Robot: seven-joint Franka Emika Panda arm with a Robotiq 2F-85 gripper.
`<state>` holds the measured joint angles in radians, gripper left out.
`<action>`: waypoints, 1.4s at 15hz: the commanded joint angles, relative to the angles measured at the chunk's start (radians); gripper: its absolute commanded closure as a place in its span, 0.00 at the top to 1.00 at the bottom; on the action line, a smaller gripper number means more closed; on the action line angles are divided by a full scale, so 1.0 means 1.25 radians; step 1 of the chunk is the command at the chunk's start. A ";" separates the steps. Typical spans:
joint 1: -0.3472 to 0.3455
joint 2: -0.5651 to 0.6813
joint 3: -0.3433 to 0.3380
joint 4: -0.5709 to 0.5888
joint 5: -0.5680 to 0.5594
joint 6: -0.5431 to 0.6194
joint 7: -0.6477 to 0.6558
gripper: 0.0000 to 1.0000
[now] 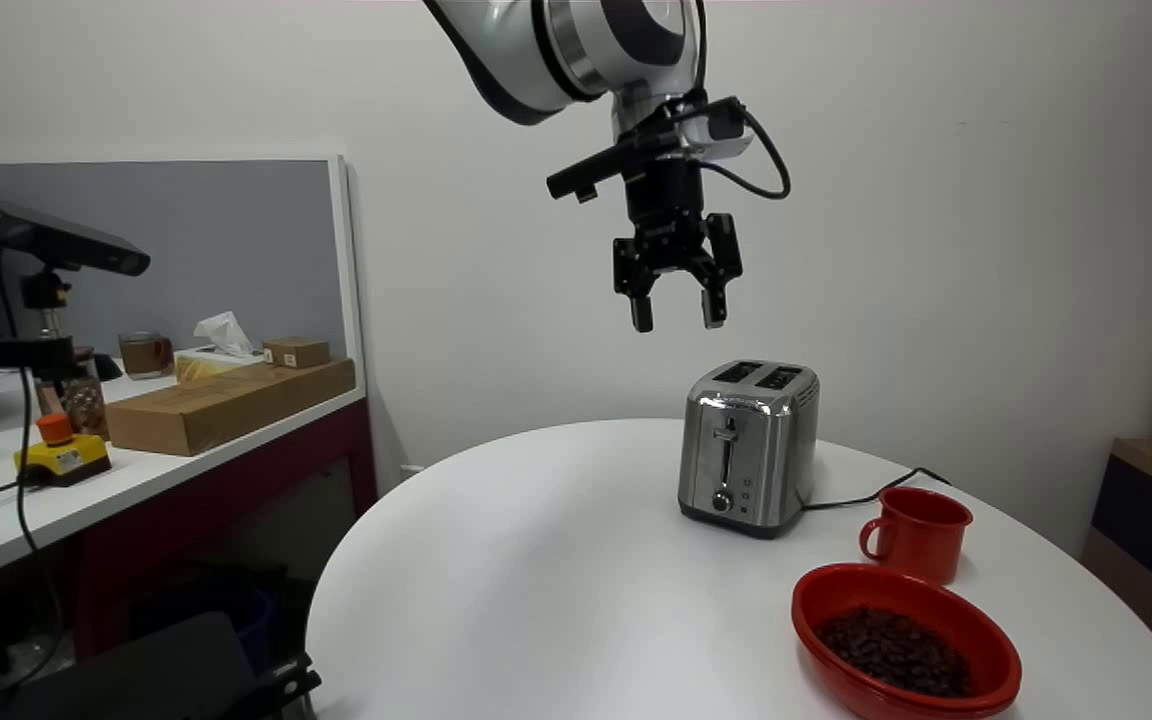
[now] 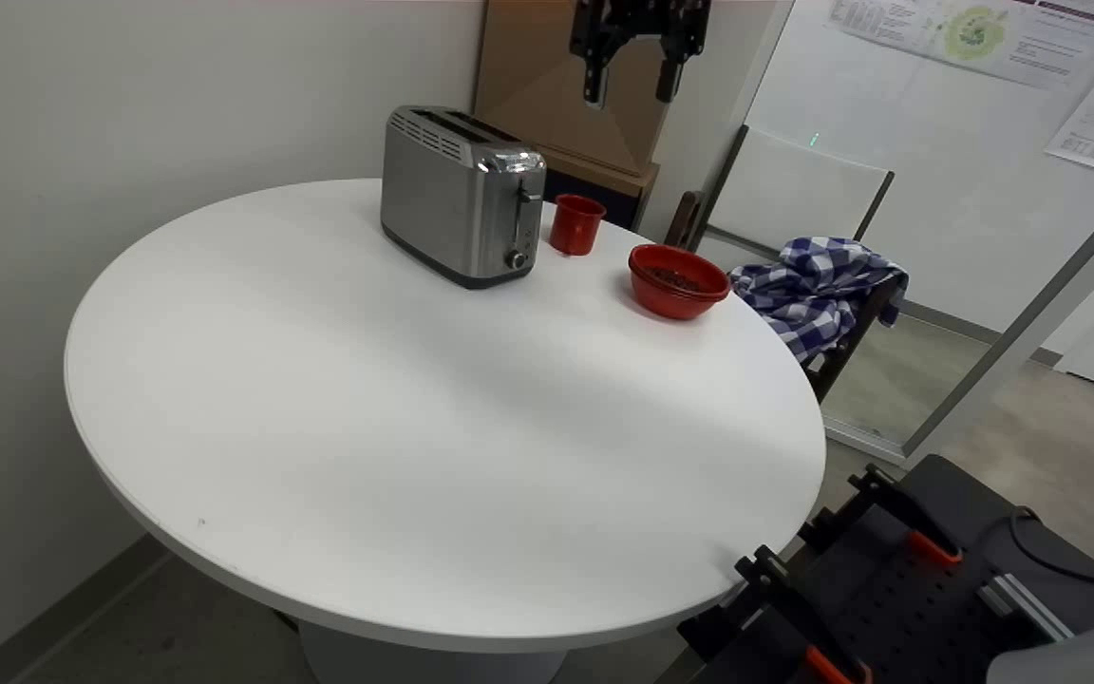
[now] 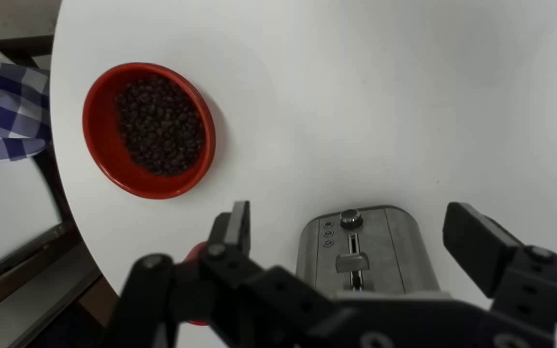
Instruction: Push down the switch of the toaster
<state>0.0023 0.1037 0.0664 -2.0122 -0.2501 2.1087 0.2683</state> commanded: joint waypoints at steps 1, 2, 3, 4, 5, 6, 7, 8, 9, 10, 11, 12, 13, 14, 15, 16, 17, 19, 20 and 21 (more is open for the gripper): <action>0.022 0.094 -0.023 0.077 -0.015 0.045 0.053 0.96; 0.026 0.116 -0.028 0.092 -0.011 0.055 0.068 0.74; 0.029 0.136 -0.033 0.108 -0.003 0.063 0.078 0.71; 0.033 0.156 -0.037 0.121 0.000 0.086 0.088 0.69; 0.039 0.175 -0.043 0.134 -0.009 0.105 0.102 0.64; 0.045 0.193 -0.050 0.146 -0.016 0.132 0.107 0.55; 0.052 0.209 -0.058 0.157 -0.024 0.154 0.108 0.48; 0.059 0.225 -0.066 0.170 -0.034 0.174 0.103 0.39; 0.068 0.239 -0.075 0.181 -0.044 0.190 0.101 0.32; 0.078 0.254 -0.085 0.193 -0.061 0.207 0.102 0.25; 0.087 0.267 -0.095 0.205 -0.076 0.221 0.105 0.16; 0.099 0.282 -0.106 0.217 -0.098 0.235 0.109 0.09; 0.110 0.296 -0.115 0.228 -0.112 0.247 0.112 0.01; 0.118 0.308 -0.122 0.237 -0.122 0.256 0.113 0.01; 0.125 0.322 -0.127 0.246 -0.126 0.262 0.112 0.00; 0.131 0.334 -0.131 0.252 -0.126 0.265 0.109 0.00; 0.135 0.340 -0.133 0.255 -0.121 0.262 0.104 0.00; 0.134 0.347 -0.130 0.259 -0.102 0.254 0.086 0.01; 0.133 0.342 -0.129 0.255 -0.098 0.247 0.078 0.01; 0.129 0.335 -0.128 0.250 -0.095 0.241 0.068 0.01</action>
<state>0.1587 0.5125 -0.0815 -1.7192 -0.3794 2.4243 0.3781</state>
